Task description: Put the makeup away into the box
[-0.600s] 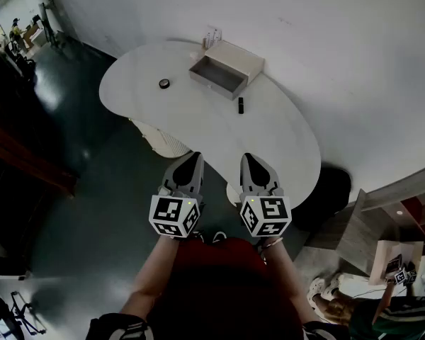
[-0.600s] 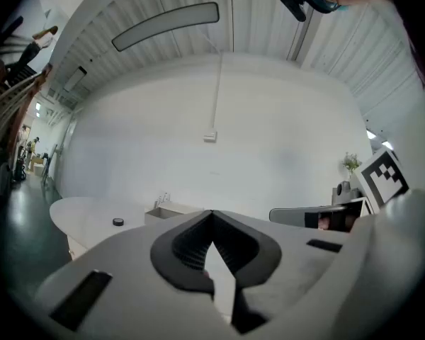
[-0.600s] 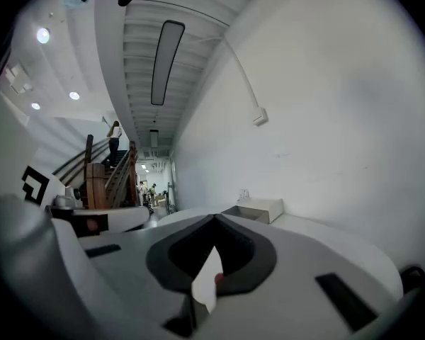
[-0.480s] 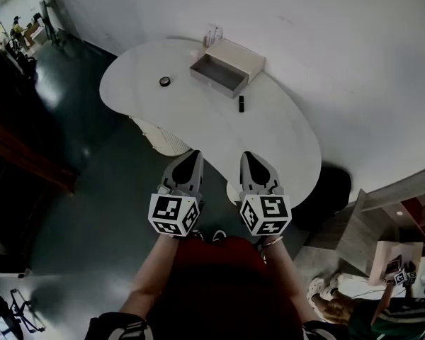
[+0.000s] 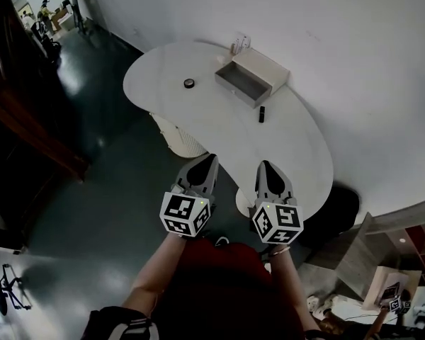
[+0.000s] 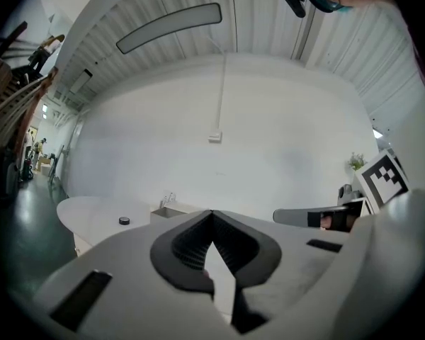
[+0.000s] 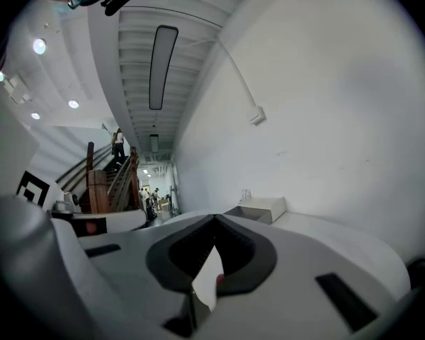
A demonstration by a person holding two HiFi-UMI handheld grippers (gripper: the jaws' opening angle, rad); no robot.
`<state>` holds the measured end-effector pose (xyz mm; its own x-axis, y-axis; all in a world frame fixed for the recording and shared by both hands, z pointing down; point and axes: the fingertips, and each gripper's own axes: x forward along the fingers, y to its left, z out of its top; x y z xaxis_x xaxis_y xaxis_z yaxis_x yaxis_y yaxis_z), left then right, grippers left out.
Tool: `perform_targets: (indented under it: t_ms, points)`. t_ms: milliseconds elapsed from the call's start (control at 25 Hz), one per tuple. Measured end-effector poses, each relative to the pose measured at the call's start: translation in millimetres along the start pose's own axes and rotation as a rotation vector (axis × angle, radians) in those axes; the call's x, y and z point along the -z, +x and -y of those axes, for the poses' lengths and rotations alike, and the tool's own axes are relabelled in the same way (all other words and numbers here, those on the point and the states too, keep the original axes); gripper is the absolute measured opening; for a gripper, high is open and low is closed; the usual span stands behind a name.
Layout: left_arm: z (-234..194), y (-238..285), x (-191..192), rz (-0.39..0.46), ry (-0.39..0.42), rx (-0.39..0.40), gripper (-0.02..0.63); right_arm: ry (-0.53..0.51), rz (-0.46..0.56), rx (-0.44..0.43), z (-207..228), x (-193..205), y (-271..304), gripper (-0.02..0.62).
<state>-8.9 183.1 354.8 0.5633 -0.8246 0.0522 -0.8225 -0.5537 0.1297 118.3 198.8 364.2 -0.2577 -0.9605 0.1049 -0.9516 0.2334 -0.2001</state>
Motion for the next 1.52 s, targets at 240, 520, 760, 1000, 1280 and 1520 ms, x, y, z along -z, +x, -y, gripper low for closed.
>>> perform_targets:
  t_ms: [240, 520, 760, 1000, 1280, 1520]
  points:
    - [-4, 0, 3, -0.008, -0.001, -0.028, 0.011, -0.004, -0.013, -0.004, 2, 2, 2, 0.012]
    - [-23, 7, 3, -0.021, -0.001, -0.064, 0.011, 0.007, -0.014, -0.029, -2, 0, 18, 0.012]
    - [-56, 23, 9, -0.031, -0.003, -0.086, 0.011, 0.029, -0.010, -0.022, -4, 0, 46, 0.012]
    - [-104, 54, 13, -0.040, -0.036, -0.099, 0.012, 0.034, -0.018, -0.010, -8, -1, 95, 0.012]
    - [-170, 104, 12, -0.060, -0.032, -0.091, 0.012, 0.067, -0.039, 0.002, -12, 3, 174, 0.012]
    - [-227, 138, 9, -0.078, -0.030, -0.089, 0.012, 0.068, -0.059, 0.018, -22, 4, 233, 0.012]
